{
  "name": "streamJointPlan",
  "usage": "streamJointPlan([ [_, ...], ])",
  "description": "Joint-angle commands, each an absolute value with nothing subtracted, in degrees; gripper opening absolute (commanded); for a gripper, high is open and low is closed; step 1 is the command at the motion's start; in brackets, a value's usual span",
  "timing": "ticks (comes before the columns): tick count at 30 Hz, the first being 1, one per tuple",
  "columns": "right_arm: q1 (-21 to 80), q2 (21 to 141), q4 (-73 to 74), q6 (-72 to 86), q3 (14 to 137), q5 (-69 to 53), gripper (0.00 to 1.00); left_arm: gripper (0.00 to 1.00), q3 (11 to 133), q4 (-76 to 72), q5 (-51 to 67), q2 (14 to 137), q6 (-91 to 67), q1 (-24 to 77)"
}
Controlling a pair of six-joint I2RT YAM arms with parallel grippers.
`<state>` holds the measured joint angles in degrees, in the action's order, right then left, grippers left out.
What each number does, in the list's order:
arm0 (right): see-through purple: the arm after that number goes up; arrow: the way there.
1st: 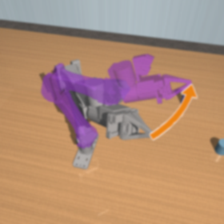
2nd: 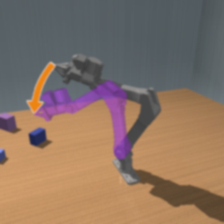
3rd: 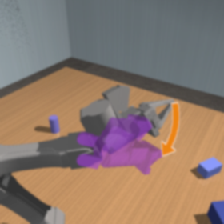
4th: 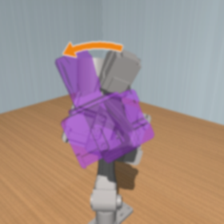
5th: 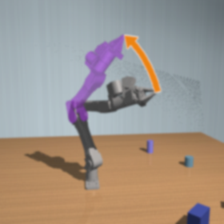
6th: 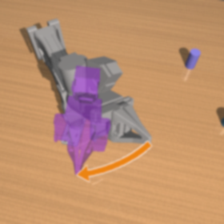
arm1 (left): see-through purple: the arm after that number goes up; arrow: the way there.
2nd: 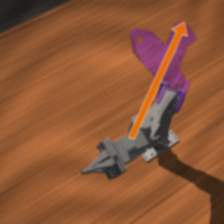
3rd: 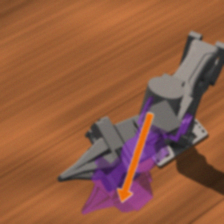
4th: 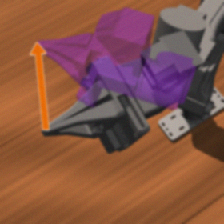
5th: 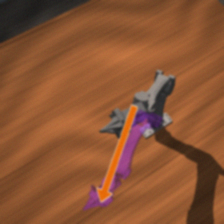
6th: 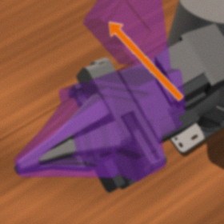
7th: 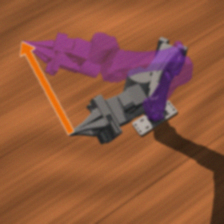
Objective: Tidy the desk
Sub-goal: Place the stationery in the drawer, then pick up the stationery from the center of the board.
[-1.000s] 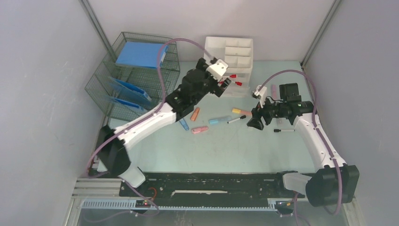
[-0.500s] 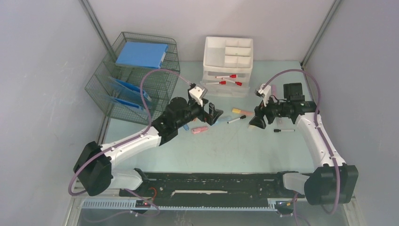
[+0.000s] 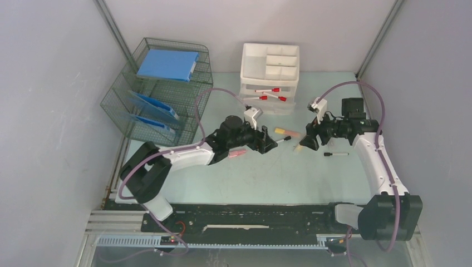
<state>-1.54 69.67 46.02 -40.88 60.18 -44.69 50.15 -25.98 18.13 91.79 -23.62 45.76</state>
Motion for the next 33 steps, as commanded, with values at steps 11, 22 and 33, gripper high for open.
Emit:
streamJointPlan([
  [11, -2.09, 70.05, 46.25, -42.19, 60.94, -44.15, 0.74, 0.75, 75.45, -3.28, 1.20, 111.72, -12.67, 52.18],
  [22, -2.25, 70.00, 46.41, -42.36, 60.94, -44.34, 0.75, 0.66, 88.20, 5.77, 0.19, 121.03, -8.71, 52.33],
  [33, -2.20, 70.22, 46.48, -42.45, 61.02, -44.38, 0.74, 0.59, 94.74, 9.95, -1.99, 127.28, -6.45, 52.30],
])
